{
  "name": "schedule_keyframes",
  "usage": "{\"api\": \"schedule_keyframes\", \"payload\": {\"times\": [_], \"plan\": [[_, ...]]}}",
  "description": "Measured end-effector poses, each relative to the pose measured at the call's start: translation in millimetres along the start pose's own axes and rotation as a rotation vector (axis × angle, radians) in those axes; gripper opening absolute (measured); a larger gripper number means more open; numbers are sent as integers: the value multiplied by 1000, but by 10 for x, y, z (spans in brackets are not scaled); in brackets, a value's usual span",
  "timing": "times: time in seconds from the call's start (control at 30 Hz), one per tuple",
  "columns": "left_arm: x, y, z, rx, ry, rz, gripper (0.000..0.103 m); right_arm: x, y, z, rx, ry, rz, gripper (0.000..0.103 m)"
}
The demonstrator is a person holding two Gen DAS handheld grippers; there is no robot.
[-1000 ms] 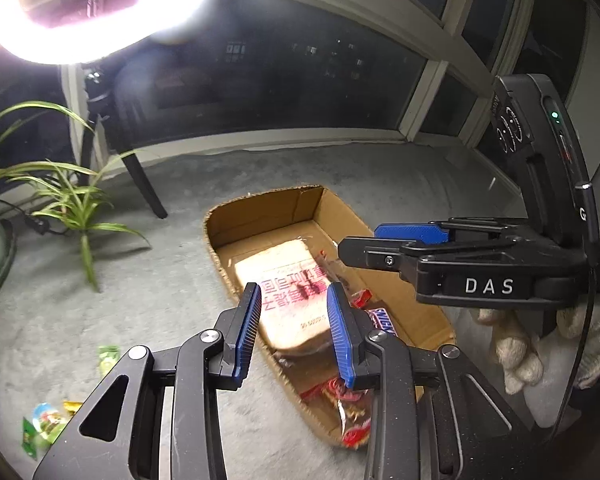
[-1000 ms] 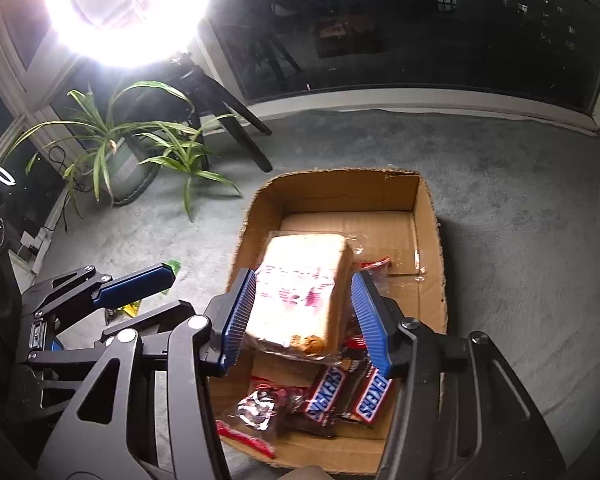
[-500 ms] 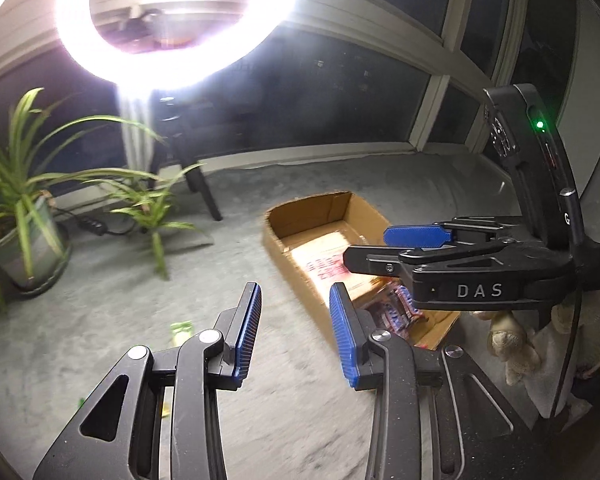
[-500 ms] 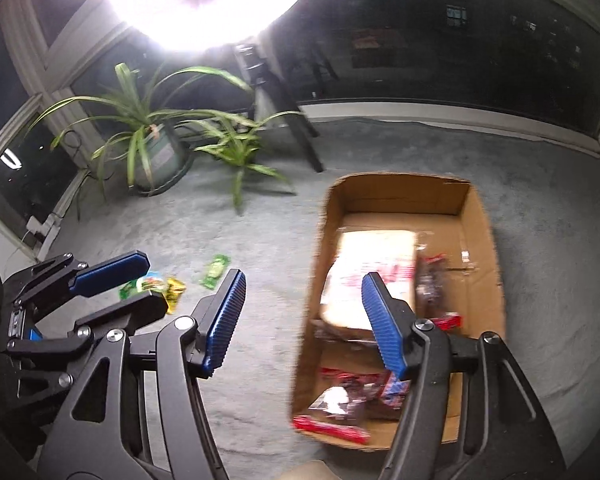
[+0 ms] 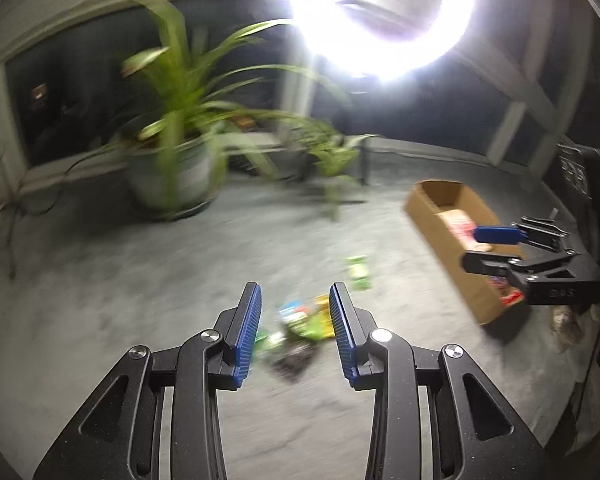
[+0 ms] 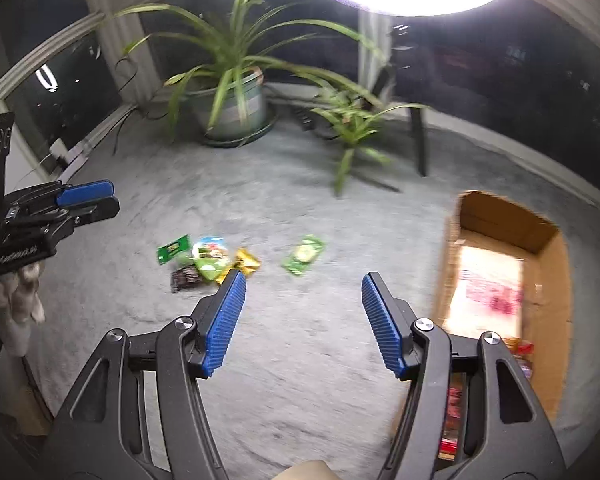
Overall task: Organize snacks
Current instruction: 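Grasp the yellow candy packet with the right tool while the left tool grasps the green candy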
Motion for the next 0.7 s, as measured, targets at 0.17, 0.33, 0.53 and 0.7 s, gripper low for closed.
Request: {"api": "schedule_keyframes", "payload": {"times": [0.17,0.33,0.53,0.7], "plan": [[81,-208,-380,-62,14,-41,34,323,116,-122,33,57,-60,63],[282,-366,-479,-79,-8,-88,34,612,218,-229,71,121,-118,63],[507,-449,-411,-28,-24,-138,34,928,280,-225,164,166,-189,52],[704,-465,-365,42,12,-188,34,1147,320,-252,214,192,-236,45]]}}
Point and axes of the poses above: each gripper's, at about its wrist camera, not at the fingertips, and x roughly the way its jaws point, z to its right, y to its top, the point moved 6 cm from there along x, roughly the way its jaws point, and after that the axes turned 15 degrees about -z, right-handed, at the moved point
